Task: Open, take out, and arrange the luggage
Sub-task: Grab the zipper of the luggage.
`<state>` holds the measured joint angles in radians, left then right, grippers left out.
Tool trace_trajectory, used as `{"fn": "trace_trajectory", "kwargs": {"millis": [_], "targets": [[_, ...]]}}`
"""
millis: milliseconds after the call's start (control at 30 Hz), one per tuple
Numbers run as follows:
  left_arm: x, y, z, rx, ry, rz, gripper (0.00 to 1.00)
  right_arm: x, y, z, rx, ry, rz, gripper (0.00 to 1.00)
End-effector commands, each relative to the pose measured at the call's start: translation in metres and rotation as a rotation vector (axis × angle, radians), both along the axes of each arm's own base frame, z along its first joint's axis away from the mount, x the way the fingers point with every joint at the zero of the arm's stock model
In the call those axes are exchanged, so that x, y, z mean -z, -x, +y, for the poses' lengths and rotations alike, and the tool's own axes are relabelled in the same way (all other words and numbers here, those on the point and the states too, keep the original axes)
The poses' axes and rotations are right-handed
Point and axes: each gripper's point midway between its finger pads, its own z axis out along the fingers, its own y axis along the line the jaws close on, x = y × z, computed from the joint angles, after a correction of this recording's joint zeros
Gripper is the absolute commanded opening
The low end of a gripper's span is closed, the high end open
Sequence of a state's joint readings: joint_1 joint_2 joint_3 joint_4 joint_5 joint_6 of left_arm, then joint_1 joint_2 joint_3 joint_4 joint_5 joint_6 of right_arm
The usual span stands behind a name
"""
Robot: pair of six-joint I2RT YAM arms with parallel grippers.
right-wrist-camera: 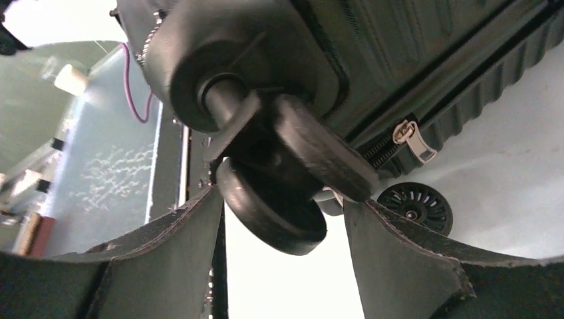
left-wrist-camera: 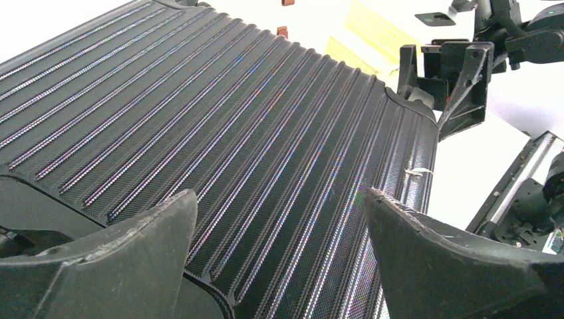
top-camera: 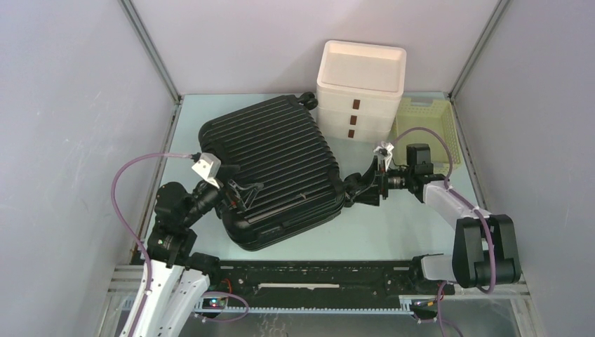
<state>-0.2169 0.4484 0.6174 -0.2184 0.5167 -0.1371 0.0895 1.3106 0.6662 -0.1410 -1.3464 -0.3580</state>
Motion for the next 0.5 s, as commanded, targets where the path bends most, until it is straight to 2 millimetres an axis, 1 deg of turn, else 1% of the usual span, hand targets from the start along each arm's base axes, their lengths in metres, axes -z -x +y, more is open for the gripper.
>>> {"fn": "trace_trajectory", "kwargs": {"millis": [0, 133, 233, 300, 467], "targets": [[0.000, -0.001, 0.001, -0.001, -0.017, -0.038, 1.00, -0.007, -0.011, 0.003, 0.033, -0.029, 0.132, 0.76], [0.000, -0.001, 0.001, 0.000, -0.018, -0.038, 1.00, 0.003, -0.024, -0.003, 0.088, -0.027, 0.213, 0.78], [0.000, -0.001, 0.000, 0.005, -0.018, -0.035, 1.00, 0.011, -0.029, -0.008, 0.110, -0.019, 0.245, 0.81], [0.001, -0.002, 0.000, 0.007, -0.019, -0.035, 1.00, 0.013, -0.031, -0.008, 0.108, -0.016, 0.256, 0.82], [0.001, -0.001, -0.001, 0.012, -0.020, -0.032, 1.00, 0.017, -0.025, -0.002, 0.057, 0.000, 0.308, 0.83]]}}
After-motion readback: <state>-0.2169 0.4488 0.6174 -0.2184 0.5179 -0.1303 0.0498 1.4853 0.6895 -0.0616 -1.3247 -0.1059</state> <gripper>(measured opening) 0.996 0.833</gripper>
